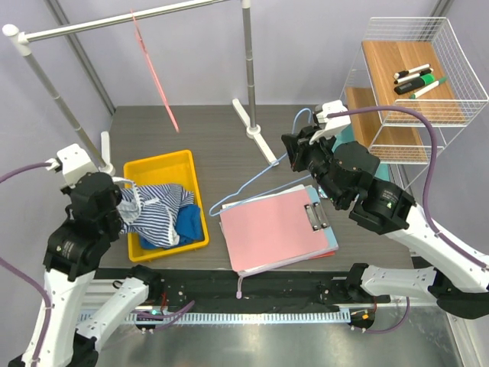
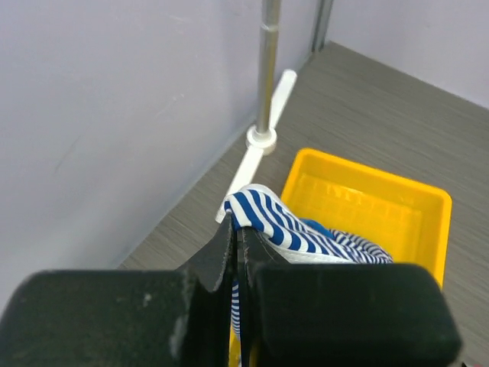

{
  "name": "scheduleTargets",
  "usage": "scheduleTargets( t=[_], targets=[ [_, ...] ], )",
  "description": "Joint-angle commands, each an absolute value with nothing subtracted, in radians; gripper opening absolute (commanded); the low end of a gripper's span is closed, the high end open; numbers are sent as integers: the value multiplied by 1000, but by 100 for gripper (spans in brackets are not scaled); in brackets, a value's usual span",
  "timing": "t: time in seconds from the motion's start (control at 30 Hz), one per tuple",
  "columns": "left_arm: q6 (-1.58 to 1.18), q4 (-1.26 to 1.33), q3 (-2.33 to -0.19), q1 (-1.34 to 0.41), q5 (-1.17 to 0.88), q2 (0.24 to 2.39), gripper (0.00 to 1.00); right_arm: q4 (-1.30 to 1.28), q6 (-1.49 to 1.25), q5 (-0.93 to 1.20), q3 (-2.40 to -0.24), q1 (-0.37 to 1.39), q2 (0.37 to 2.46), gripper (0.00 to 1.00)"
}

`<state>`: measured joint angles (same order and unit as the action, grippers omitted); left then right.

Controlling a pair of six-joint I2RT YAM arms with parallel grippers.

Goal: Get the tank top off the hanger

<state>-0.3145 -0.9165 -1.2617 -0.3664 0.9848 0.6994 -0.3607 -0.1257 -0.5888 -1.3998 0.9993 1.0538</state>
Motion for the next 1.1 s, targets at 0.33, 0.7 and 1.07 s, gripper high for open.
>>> scheduleTargets(
  t=[0.33, 0.7, 1.07],
  targets=[
    [-672, -767, -936, -163, 490, 939, 0, -307, -138, -558, -1355, 999, 1045, 1],
    [-749, -577, -851, -92, 143, 1094, 0, -340, -198, -479, -1335, 997, 1052, 1],
    [-733, -603, -853, -72, 84, 1034, 38, -368, -336, -397, -1289, 999, 1089, 1]
  ],
)
